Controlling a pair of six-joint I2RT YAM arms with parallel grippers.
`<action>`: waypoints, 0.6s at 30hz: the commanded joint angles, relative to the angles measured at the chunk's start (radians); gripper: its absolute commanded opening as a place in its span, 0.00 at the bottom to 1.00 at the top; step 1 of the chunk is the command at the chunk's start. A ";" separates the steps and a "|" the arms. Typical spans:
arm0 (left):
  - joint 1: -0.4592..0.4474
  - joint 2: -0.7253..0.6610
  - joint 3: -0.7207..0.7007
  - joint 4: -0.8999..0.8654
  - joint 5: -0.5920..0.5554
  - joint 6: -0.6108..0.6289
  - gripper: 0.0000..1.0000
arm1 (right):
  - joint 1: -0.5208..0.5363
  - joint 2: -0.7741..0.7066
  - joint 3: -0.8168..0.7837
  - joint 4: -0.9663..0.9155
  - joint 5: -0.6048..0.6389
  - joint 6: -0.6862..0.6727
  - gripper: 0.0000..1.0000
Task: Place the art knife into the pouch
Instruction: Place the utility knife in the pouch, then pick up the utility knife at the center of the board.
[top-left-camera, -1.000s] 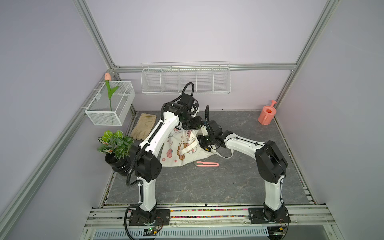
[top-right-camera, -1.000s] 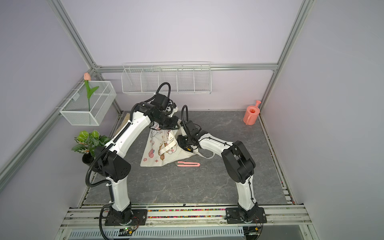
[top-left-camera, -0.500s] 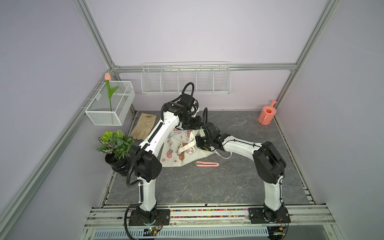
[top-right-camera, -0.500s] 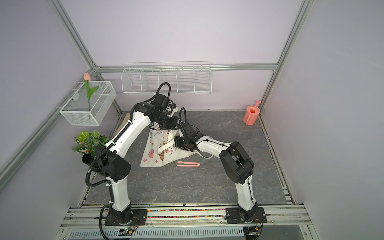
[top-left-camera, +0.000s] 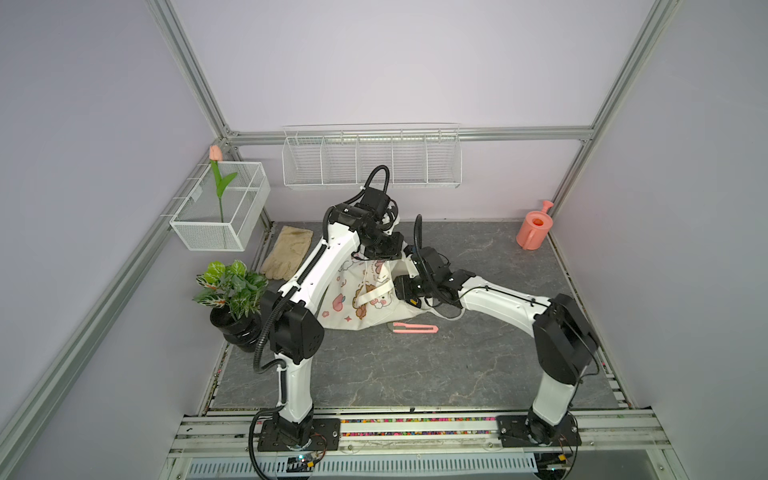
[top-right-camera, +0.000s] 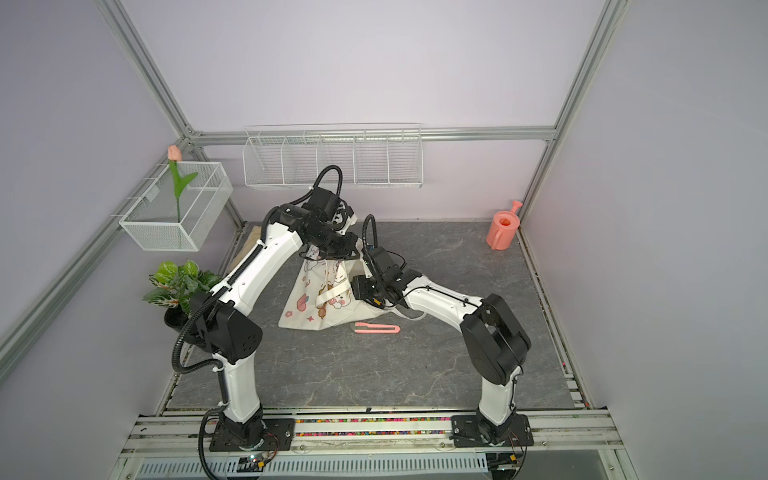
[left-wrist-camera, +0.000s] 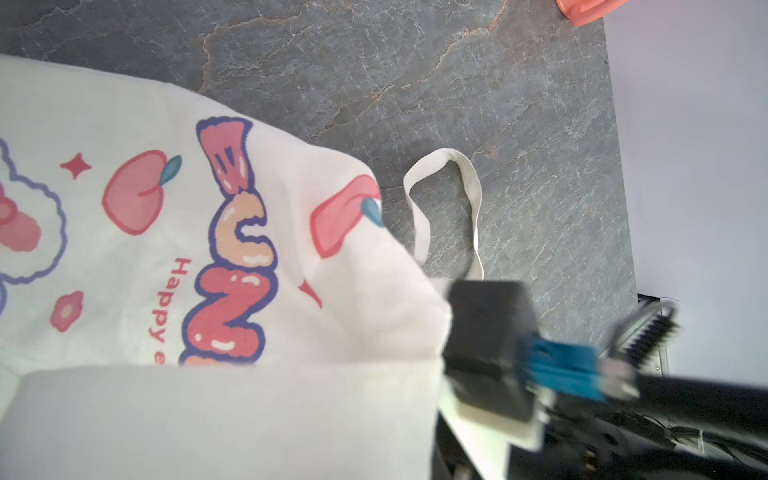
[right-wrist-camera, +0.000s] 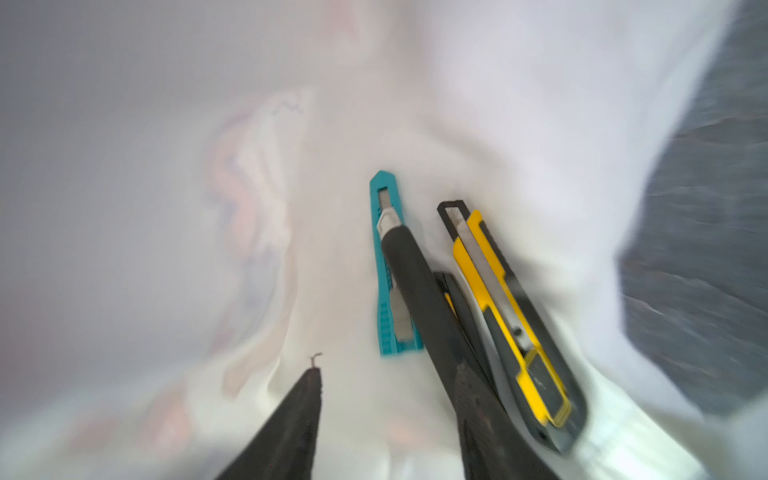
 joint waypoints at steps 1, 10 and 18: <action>-0.010 0.008 0.025 0.003 0.001 -0.008 0.00 | 0.008 -0.109 -0.051 -0.065 0.060 -0.060 0.61; -0.009 0.024 0.062 -0.002 0.005 -0.013 0.00 | 0.008 -0.266 -0.185 -0.126 0.127 -0.078 0.69; -0.009 0.019 0.069 -0.004 -0.005 -0.012 0.00 | 0.014 -0.295 -0.246 -0.231 0.156 -0.087 0.69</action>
